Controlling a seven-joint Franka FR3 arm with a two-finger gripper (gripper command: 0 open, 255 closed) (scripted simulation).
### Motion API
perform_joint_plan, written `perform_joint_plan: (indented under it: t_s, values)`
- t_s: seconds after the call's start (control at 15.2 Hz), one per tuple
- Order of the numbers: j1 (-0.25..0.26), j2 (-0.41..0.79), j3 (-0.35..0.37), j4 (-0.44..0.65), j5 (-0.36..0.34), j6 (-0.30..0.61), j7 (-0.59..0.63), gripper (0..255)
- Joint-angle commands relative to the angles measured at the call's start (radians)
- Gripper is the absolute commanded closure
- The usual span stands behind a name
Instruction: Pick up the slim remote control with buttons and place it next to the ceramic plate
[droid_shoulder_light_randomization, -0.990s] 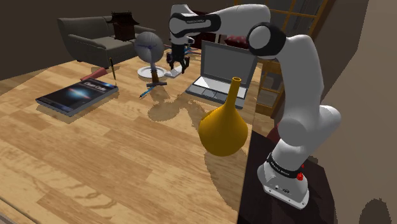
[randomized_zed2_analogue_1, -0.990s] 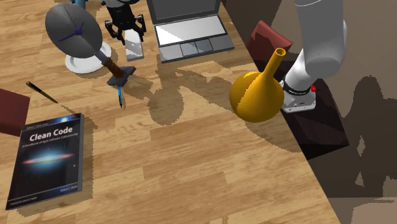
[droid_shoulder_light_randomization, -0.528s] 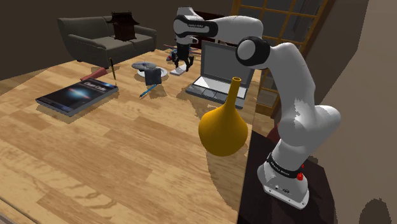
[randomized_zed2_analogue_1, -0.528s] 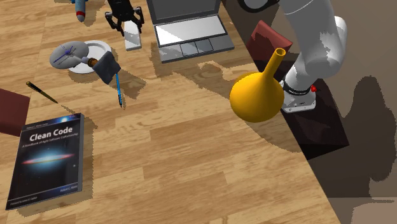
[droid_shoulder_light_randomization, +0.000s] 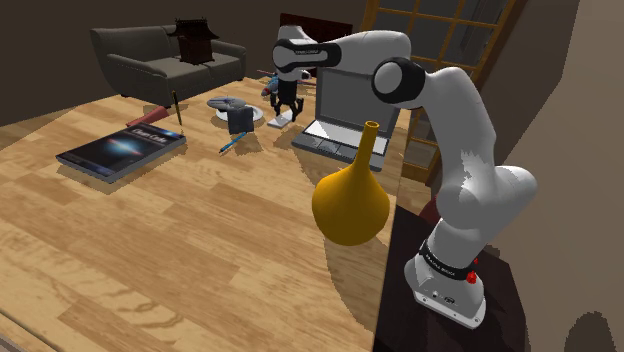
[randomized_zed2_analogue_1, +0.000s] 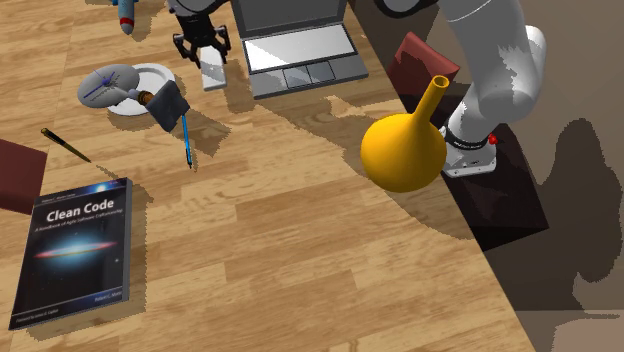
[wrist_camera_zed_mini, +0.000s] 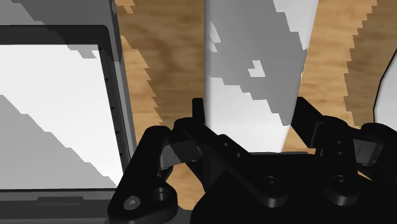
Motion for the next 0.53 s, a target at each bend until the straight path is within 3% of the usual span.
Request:
perform_joint_plan:
  t_s: [0.0, 0.46]
  values:
    - [-0.002, 0.008, -0.002, -0.013, -0.002, 0.022, 0.001, 255]
    - [-0.005, 0.013, -0.003, -0.034, -0.005, 0.047, 0.004, 255]
